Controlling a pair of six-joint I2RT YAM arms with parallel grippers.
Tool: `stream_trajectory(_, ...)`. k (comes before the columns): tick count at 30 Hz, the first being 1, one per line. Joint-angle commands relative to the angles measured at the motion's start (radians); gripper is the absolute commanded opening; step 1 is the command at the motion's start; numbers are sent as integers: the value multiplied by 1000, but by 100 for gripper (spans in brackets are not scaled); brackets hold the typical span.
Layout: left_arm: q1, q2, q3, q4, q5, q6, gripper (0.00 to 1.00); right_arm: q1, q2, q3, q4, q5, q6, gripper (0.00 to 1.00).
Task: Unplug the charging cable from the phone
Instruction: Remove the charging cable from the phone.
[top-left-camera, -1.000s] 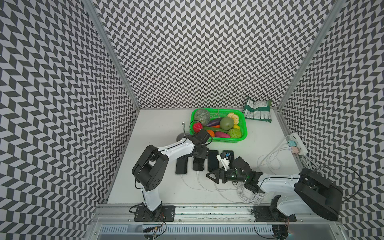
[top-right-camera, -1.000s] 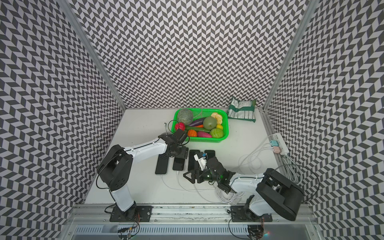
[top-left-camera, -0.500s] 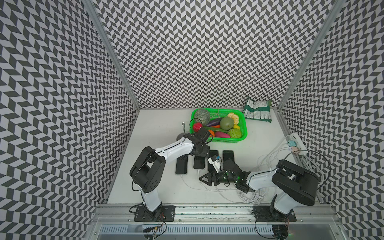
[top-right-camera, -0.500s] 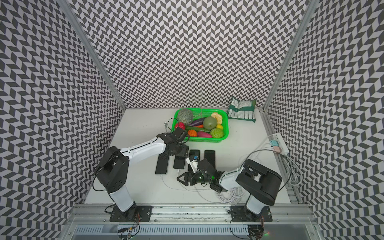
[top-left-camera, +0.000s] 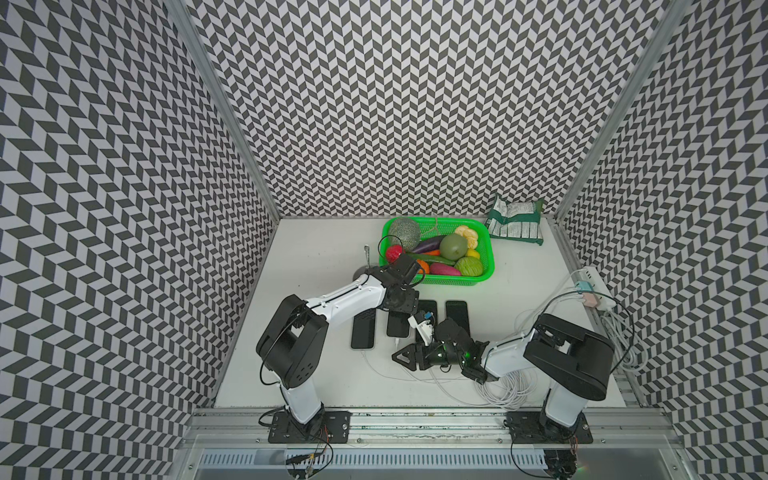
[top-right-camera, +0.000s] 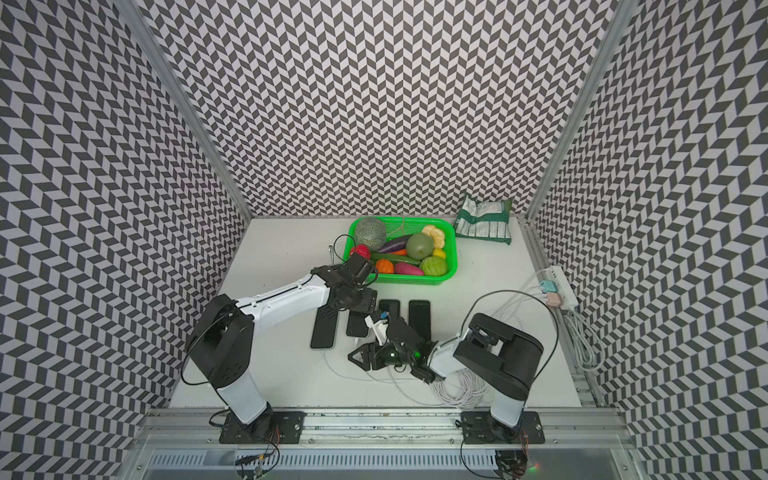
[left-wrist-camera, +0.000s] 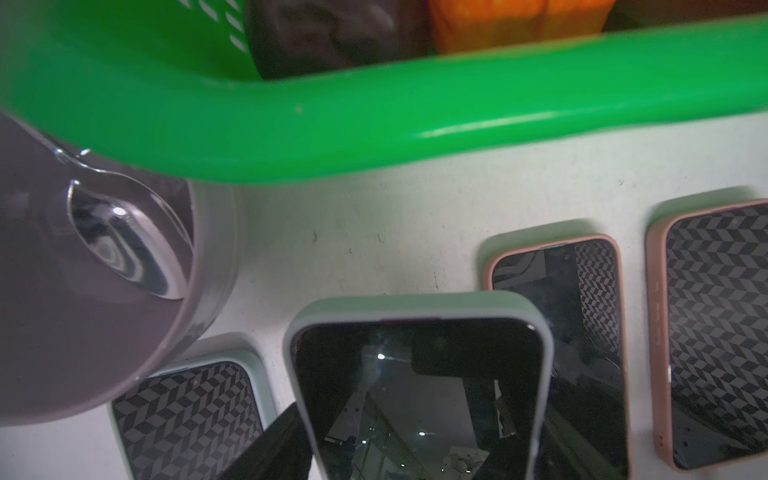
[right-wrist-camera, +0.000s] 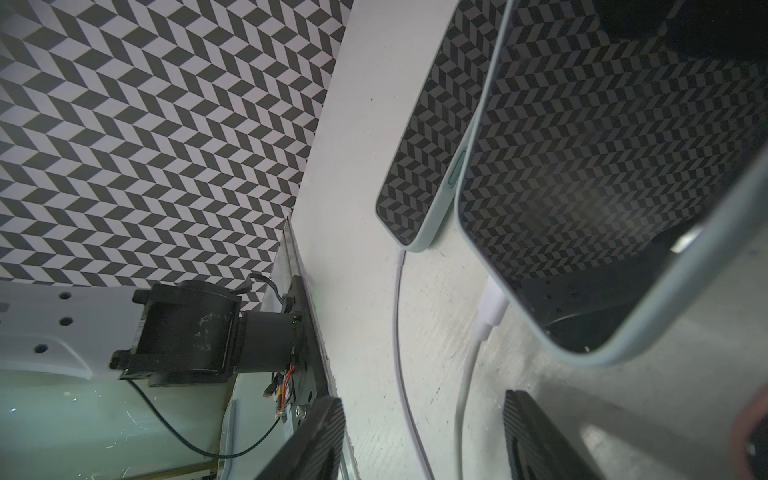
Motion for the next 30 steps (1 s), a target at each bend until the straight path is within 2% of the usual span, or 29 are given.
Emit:
stream_trajectory(1,-5,-53,33,-7,17,7,0,5,22,26,58,33,9,61)
stream_trajectory(13,-5,-64,35,-6,27,6,0,5,61,62,56,57,22,45)
stream_trajectory(30,-4,-58,33,18,18,-6,0,28,16,33,59,77,16,7)
